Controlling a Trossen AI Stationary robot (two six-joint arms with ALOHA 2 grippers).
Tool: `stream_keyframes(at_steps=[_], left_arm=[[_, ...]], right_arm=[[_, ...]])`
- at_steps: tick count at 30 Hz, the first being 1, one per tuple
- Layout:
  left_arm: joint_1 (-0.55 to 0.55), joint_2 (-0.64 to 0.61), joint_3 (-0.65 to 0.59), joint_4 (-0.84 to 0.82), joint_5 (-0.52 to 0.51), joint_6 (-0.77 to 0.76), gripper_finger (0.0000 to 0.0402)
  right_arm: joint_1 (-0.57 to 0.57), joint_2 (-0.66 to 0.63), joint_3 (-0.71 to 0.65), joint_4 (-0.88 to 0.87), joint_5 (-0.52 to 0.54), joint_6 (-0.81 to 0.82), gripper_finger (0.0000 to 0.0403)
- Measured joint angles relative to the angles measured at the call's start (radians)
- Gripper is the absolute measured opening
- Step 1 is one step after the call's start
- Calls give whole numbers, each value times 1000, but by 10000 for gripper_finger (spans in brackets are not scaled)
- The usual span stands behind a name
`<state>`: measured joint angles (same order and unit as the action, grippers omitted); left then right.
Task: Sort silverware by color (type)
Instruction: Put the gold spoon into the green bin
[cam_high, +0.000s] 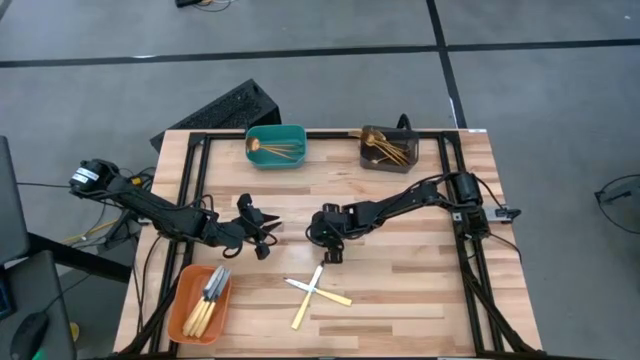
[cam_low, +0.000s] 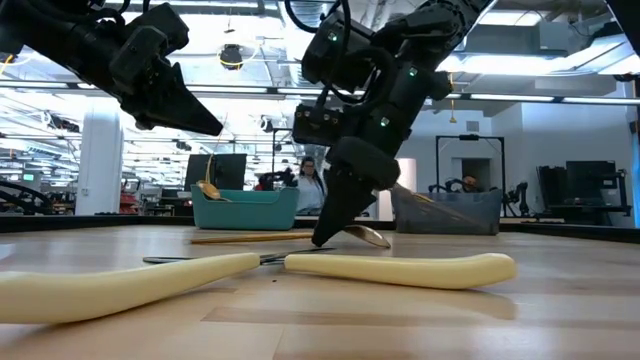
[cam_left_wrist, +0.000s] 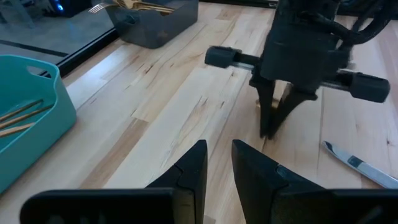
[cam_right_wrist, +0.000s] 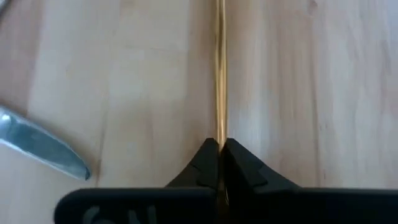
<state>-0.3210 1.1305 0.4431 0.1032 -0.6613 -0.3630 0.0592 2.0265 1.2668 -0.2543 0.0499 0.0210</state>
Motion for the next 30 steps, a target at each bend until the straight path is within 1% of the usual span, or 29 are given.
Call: stream_keyframes(at_steps=[1,3,6,11,14,16,18,20,22,24,25,27,28,30], left_arm=[[0,0,0,0,0,0,64],[0,0,0,-2,0,0,64],[0,0,0,-28,-4,-22,64],[-7,-5,0,-123,-73,-132,64],[-17,-8,0,-156,-130,-179,64],[-28,-14,-1,-172,-165,-187,64],[-36,-15,-1,-159,-174,-181,64],[-39,-14,-1,-148,-174,-165,68],[-39,-14,-1,-105,-174,-127,73],[-39,-9,-3,-36,-175,-56,81],[-38,-4,-3,10,-174,-4,85],[-39,11,-4,133,-166,141,97],[-39,26,-4,211,-145,220,103],[-38,64,-3,337,-89,372,115]], right_arm=[[0,-1,-2,11,15,30,31],[8,-1,-2,87,94,105,31],[31,-4,-1,219,258,173,31],[69,-4,-5,379,513,241,31],[87,-5,-58,609,648,244,31],[95,-5,-113,785,684,237,31],[98,-5,-179,1009,683,235,31],[99,-2,-249,1275,668,235,31],[92,23,-309,1548,607,233,31],[80,55,-350,1746,520,224,31],[74,69,-357,1815,472,220,31],[67,74,-349,1812,412,246,31],[64,71,-338,1777,393,268,31],[63,78,-311,1774,367,295,31]])
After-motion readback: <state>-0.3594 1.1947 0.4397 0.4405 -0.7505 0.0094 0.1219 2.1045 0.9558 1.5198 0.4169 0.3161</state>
